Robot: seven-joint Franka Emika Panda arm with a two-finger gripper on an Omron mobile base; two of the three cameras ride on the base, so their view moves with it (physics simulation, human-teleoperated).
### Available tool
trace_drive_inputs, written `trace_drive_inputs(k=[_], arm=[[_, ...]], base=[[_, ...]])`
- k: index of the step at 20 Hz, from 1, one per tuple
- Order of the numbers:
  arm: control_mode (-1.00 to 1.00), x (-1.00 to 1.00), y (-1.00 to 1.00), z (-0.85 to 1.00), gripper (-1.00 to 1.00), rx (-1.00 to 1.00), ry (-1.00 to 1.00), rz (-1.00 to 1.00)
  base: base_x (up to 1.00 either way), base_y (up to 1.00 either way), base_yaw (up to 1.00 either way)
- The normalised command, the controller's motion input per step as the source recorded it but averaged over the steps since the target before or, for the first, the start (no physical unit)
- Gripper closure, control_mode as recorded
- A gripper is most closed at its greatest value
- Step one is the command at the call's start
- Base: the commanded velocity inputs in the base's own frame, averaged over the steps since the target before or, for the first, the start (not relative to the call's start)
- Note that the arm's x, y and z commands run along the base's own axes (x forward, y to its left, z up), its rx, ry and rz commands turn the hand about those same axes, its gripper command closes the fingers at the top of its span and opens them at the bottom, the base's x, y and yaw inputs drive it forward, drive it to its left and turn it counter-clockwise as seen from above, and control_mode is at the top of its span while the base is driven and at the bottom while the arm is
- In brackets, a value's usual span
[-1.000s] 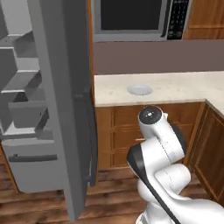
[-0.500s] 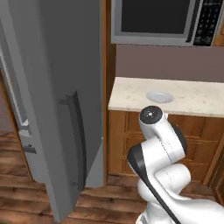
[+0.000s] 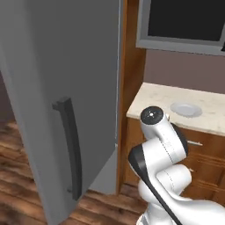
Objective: Place the steak on the counter behind the older steak on the same shelf of the fridge to maintain FIFO order. Close the fridge door when finished.
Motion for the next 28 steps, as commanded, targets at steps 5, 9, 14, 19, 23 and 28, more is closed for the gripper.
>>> trace_drive_inputs(k=[5, 9, 14, 19, 23, 28], arm=[[1.0, 0.0, 0.0, 0.0, -1.0, 0.0, 0.0, 0.0], [1.0, 0.0, 0.0, 0.0, -1.0, 0.0, 0.0, 0.0], [1.0, 0.0, 0.0, 0.0, -1.0, 0.0, 0.0, 0.0], [1.0, 0.0, 0.0, 0.0, -1.0, 0.0, 0.0, 0.0], [1.0, 0.0, 0.0, 0.0, -1.0, 0.0, 0.0, 0.0], [1.0, 0.0, 0.0, 0.0, -1.0, 0.0, 0.0, 0.0]], base=[[0.42, -0.3, 0.42], [0.47, -0.14, 0.41], [0.42, -0.25, 0.42], [0.53, -0.25, 0.43], [0.56, -0.18, 0.43], [0.48, -0.17, 0.42]])
